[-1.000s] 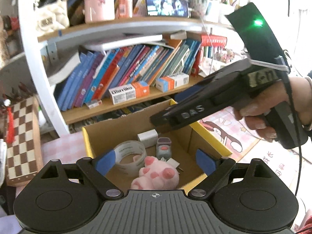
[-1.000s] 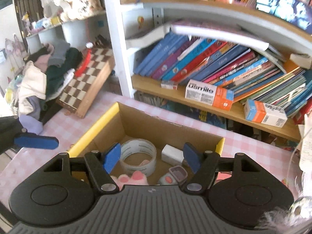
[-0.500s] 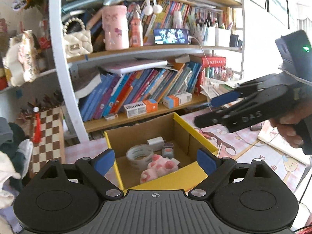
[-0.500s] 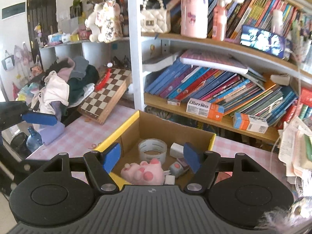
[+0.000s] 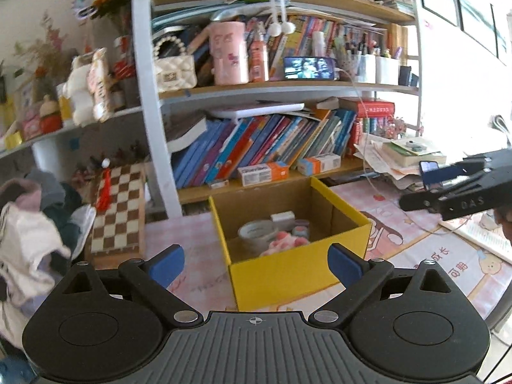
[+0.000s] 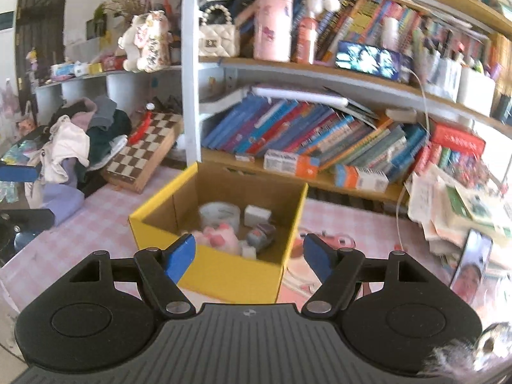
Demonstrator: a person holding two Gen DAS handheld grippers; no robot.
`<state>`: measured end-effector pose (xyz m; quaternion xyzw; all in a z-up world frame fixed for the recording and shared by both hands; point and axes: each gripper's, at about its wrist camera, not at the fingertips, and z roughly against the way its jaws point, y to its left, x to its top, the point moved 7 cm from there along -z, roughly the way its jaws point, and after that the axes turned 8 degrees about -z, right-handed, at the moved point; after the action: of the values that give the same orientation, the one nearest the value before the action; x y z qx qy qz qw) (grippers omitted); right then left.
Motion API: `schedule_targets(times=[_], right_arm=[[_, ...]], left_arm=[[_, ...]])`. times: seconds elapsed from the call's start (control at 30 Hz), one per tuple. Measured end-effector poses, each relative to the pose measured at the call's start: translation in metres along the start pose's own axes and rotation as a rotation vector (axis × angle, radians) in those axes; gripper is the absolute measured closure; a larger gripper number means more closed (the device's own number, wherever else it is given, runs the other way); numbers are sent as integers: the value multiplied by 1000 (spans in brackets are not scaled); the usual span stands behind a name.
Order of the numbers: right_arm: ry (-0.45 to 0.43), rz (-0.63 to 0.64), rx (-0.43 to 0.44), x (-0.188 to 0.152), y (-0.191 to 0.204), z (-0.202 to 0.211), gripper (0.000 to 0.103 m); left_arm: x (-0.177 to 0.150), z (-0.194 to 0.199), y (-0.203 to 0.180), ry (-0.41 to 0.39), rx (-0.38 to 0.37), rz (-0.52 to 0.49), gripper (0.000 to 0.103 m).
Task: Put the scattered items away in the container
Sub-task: 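Withdraw both open tools from the box toward the white watch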
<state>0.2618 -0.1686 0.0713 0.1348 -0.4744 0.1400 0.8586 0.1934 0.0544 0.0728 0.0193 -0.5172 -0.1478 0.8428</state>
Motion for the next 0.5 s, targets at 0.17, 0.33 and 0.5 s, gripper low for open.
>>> schedule_targets(times=[0.17, 0.33, 0.5], right_arm=[[14, -5, -41, -28, -1, 8, 29], [50, 11, -56, -60, 6, 11, 29], [102, 41, -54, -96, 20, 10, 29]], left_arm=[[-23, 7, 0, 24, 10, 44, 5], [-48, 8, -6, 67, -3, 96, 5], [-75, 5, -22, 127, -39, 126, 5]])
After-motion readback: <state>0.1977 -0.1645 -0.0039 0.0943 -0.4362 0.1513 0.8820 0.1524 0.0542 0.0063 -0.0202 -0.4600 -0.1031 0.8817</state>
